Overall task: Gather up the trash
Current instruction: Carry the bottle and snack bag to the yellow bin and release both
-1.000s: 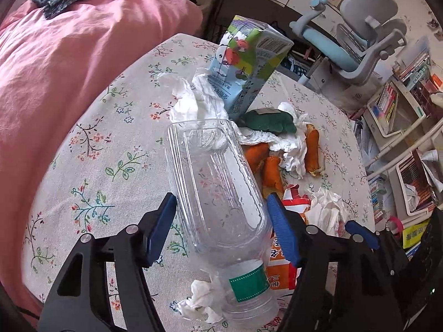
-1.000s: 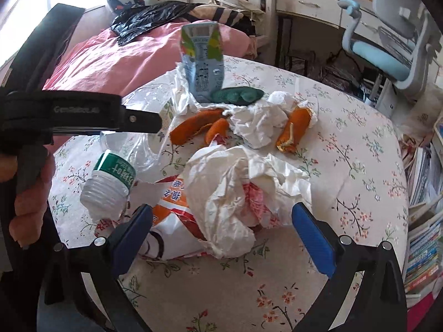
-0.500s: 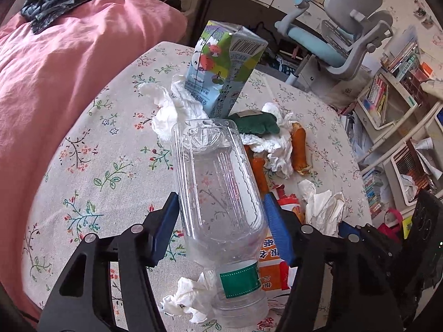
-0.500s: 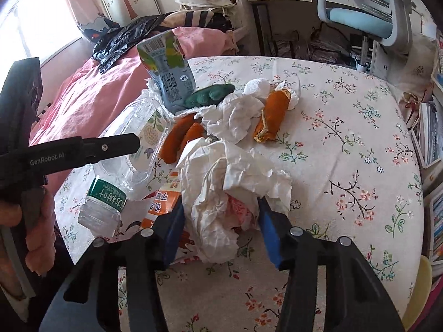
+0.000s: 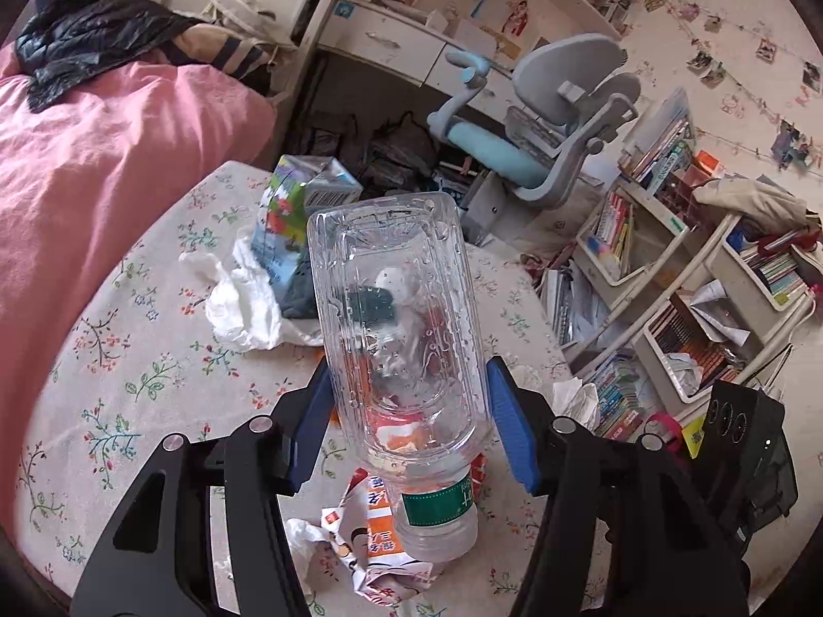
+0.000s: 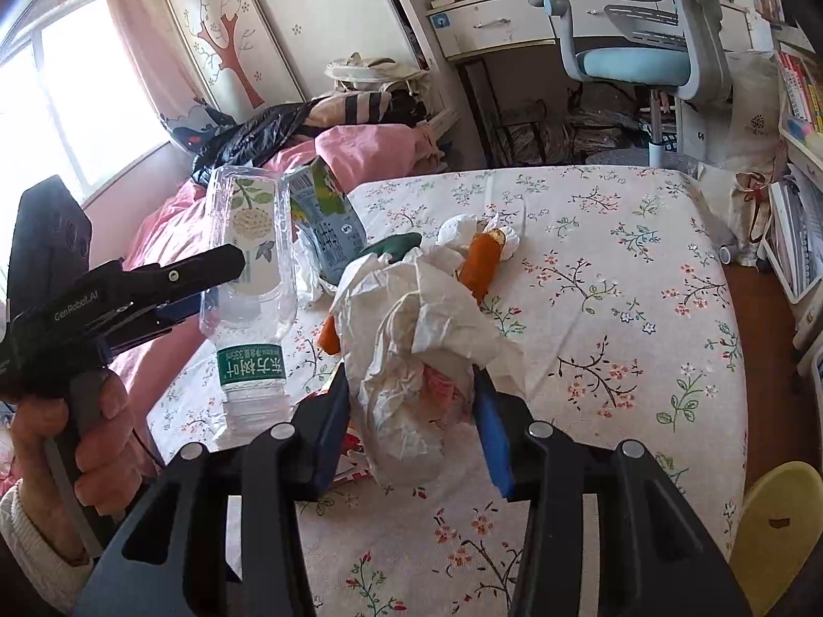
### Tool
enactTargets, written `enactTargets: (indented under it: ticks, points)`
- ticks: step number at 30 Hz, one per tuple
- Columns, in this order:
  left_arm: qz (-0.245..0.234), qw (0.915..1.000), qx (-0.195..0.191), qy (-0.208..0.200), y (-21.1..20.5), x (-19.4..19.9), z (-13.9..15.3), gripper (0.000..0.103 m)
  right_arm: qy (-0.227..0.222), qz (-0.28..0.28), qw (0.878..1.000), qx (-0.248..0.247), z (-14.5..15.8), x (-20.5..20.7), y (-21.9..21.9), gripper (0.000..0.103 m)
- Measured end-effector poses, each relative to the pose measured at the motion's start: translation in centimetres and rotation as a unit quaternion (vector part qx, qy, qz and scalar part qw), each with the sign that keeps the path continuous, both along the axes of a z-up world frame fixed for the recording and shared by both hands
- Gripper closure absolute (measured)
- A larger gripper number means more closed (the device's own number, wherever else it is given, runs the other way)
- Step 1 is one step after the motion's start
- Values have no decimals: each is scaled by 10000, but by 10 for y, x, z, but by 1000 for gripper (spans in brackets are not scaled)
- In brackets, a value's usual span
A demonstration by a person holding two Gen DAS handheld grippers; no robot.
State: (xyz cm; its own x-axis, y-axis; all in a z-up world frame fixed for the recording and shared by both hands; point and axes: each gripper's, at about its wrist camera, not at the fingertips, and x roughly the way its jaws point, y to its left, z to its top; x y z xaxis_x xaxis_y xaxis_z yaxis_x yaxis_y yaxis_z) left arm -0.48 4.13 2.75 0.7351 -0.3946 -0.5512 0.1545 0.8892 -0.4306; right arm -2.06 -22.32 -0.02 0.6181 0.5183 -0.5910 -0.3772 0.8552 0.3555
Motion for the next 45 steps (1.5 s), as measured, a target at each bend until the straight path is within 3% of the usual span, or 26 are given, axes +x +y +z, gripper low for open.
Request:
enactTargets:
  ticks: [3, 10, 18, 21, 29, 34, 38, 42, 45]
  points:
    - [-161, 9995, -83, -255, -10, -7, 9, 47, -164, -31, 9998, 47, 7, -8, -9, 58]
    - [-632, 9977, 50, -235, -56, -14, 7, 47, -280, 20, 9983, 516, 12, -24, -39, 58]
    - [-1213, 9922, 225, -200, -118, -28, -1, 47, -100, -859, 9956, 371, 4, -43, -100, 57]
    - [-1460, 9886, 311, -195, -149, -31, -3, 47, -68, -1319, 9912, 108, 2, -52, -123, 56]
    - [-2114, 9764, 416, -128, -247, -42, -8, 47, 358, -2580, 9651, -255, -24, -71, -195, 54]
    - [-2463, 9679, 499, 115, -316, -50, -30, 47, 740, -3078, 9472, -503, -43, -78, -224, 50]
    - [-2681, 9606, 605, 404, -365, -46, -50, 47, 1085, -3527, 9254, -863, -60, -78, -242, 36]
    - [-2901, 9526, 755, 528, -401, -40, -63, 46, 1131, -3984, 9070, -761, -60, -88, -263, 29]
    - [-2955, 9503, 821, 531, -412, -38, -65, 46, 978, -4195, 9002, -637, -54, -95, -271, 26]
